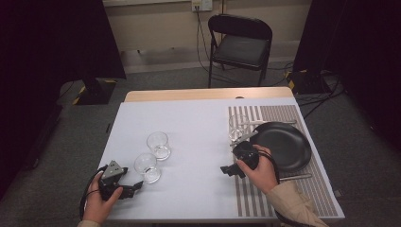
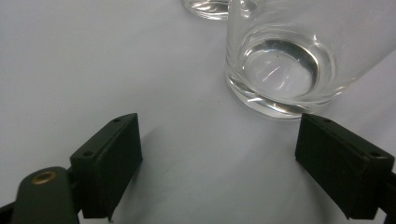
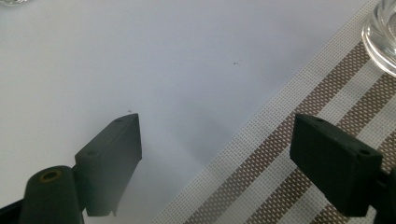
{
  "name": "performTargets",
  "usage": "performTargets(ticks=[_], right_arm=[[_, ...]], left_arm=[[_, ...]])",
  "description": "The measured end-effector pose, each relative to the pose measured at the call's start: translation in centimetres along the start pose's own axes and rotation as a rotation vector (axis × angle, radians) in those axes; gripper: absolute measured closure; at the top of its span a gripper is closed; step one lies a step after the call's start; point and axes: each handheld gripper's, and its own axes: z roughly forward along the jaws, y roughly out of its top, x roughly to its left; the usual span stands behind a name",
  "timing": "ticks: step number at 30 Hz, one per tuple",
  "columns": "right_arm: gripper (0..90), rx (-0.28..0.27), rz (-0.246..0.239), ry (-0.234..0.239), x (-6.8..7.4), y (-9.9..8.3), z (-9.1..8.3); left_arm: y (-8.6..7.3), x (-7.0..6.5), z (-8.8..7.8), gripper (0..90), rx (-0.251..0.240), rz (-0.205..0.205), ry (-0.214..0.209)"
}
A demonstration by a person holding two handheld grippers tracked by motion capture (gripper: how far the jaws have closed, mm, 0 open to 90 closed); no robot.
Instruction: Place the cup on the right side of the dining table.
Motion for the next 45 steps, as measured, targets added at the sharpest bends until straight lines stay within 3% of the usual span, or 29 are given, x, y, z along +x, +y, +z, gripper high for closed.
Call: performTargets(ticks=[29, 45], right_arm=[[15.7, 0.032, -0.026, 0.011, 0.5, -1.5, 0.8], [13.7, -0.010, -0.111, -0.015, 1.0, -2.5, 1.0]], left_arm=[[0.0, 0.0, 0.0, 13.9, 0.000, 0.000, 0.000], [0.0, 0.0, 0.0, 13.9, 0.000, 0.001, 0.000]])
